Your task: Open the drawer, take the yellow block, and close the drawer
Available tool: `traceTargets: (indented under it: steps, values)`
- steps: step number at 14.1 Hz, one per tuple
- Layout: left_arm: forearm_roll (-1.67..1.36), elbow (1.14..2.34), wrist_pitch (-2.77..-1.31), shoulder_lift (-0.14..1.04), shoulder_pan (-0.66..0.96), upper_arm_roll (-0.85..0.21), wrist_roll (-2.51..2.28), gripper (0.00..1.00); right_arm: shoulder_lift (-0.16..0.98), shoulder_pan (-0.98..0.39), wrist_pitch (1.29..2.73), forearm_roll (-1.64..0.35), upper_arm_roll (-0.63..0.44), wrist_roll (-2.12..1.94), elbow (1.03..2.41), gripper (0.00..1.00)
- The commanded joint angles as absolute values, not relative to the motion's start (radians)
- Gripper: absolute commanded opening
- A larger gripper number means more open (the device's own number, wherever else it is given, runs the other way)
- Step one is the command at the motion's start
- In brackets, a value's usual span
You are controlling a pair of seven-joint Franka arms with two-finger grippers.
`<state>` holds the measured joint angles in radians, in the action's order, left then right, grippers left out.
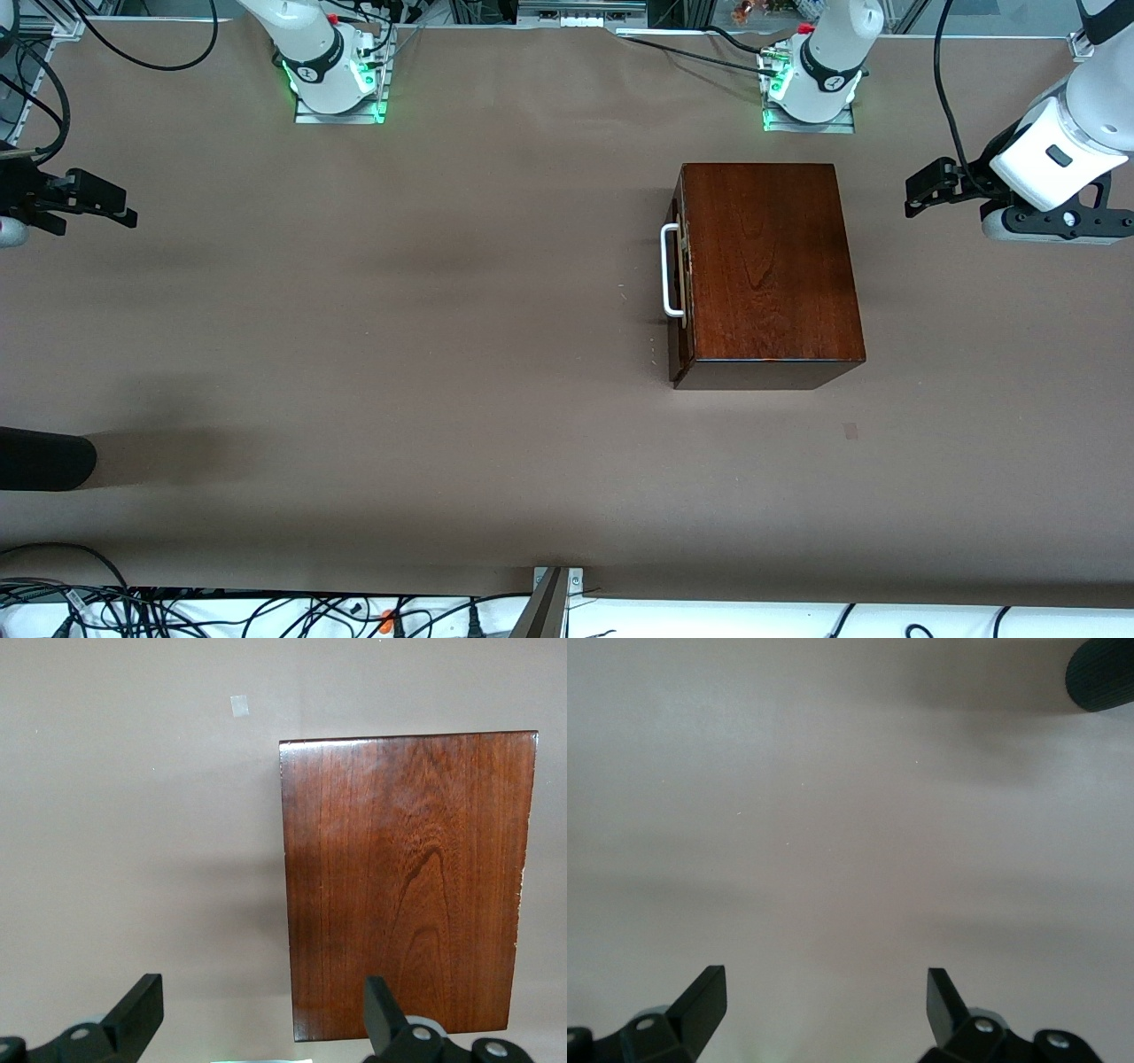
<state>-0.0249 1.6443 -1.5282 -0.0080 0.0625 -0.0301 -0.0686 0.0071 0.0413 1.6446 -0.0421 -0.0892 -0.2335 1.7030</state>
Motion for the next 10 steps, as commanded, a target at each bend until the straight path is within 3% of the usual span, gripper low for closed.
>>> traceTargets:
  steps: [1,10]
  values:
    - [-0.032,1.664,-1.539,-0.029,0.058,-0.035,-0.061,1.00,-0.014,0.051,1.651,-0.041,-0.084,-0.249,1.720,1.00]
    - [-0.032,1.657,-1.568,-0.023,0.057,-0.035,-0.054,1.00,-0.012,0.051,1.649,-0.041,-0.084,-0.249,1.720,1.00]
